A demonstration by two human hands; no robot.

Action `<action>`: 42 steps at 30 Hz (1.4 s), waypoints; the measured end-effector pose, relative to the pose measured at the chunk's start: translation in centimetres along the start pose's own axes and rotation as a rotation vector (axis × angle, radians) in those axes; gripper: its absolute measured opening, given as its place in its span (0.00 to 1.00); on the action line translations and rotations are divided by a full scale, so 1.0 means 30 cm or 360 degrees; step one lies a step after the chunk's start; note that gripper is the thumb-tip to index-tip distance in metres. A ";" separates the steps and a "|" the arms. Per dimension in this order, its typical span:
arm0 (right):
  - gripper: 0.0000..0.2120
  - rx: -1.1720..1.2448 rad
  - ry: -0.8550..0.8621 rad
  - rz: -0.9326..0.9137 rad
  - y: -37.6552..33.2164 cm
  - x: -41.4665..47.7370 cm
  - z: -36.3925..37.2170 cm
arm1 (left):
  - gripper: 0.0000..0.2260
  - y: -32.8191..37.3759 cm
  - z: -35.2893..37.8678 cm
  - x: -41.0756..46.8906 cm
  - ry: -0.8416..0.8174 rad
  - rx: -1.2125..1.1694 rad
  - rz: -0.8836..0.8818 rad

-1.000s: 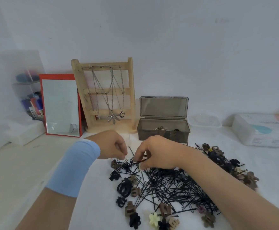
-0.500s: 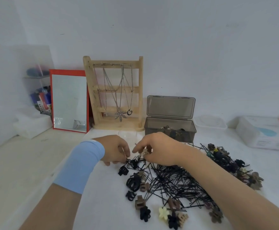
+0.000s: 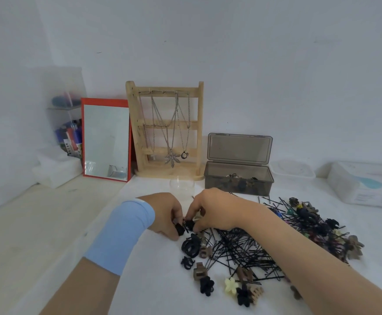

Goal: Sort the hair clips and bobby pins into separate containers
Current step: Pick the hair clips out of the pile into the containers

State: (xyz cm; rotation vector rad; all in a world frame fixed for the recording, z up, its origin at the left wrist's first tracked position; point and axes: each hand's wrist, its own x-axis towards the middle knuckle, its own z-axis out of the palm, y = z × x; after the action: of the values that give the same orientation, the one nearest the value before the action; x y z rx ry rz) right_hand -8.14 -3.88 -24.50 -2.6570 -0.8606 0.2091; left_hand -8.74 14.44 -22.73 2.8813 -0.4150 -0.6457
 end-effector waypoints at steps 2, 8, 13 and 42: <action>0.13 0.0043 0.0036 0.0009 0.011 -0.004 0.006 | 0.08 -0.007 -0.007 0.004 0.0011 -0.0060 0.0006; 0.12 0.0204 0.0178 0.0092 0.084 -0.046 -0.062 | 0.05 0.006 -0.072 0.014 0.0236 -0.0222 0.0136; 0.08 0.0286 0.0450 0.0326 0.190 -0.075 -0.161 | 0.06 0.131 -0.122 0.115 0.0675 -0.0110 0.0293; 0.09 0.0165 -0.0123 0.0026 0.004 -0.109 -0.084 | 0.04 0.118 -0.046 -0.044 0.0103 -0.0065 0.0070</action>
State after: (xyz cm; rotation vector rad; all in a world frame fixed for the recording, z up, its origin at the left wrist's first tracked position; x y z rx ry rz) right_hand -10.09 -6.58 -22.09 -2.5748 -0.8291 0.3530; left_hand -10.10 11.60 -20.23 2.8373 -0.4497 -0.5461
